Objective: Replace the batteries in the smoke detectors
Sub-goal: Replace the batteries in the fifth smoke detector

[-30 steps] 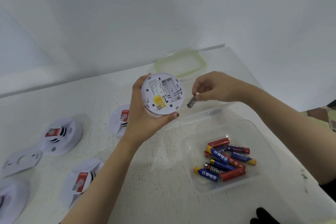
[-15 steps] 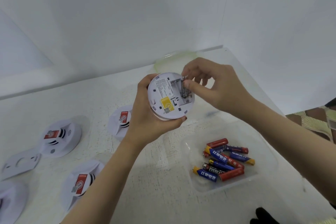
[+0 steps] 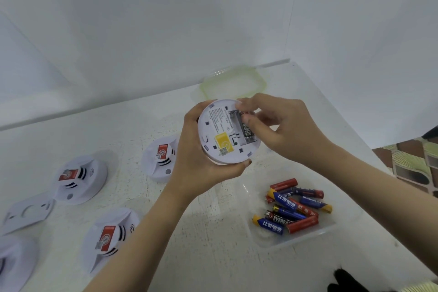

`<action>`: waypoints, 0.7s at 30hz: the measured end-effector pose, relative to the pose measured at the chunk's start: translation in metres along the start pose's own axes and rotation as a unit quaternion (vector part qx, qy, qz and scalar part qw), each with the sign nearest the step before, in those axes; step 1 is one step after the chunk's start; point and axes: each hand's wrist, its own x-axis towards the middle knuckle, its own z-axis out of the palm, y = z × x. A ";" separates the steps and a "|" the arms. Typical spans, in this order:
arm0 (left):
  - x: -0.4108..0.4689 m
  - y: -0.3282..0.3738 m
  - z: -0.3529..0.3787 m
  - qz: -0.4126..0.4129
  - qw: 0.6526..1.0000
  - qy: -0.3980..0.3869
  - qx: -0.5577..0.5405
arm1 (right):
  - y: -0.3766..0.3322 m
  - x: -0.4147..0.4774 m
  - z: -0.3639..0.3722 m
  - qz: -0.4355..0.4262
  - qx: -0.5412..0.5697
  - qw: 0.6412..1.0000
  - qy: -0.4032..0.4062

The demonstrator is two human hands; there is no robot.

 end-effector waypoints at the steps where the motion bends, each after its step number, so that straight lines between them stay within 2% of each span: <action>1: -0.002 -0.001 0.000 -0.001 1.000 0.003 -0.001 | 0.000 -0.001 0.001 -0.023 -0.016 1.000 0.001; 5: -0.004 -0.001 -0.002 0.014 1.000 0.013 0.019 | -0.002 -0.006 0.003 -0.086 -0.055 0.995 -0.008; 15: -0.006 -0.004 -0.001 0.035 0.996 0.056 0.054 | 0.000 -0.014 0.002 -0.102 -0.069 0.992 -0.036; 18: -0.003 -0.007 -0.001 0.024 0.998 0.044 0.033 | 0.004 -0.008 -0.002 -0.066 -0.019 0.995 -0.072; 21: 0.004 -0.009 -0.007 0.001 0.999 0.044 0.000 | 0.005 -0.004 -0.007 0.060 0.129 0.985 -0.100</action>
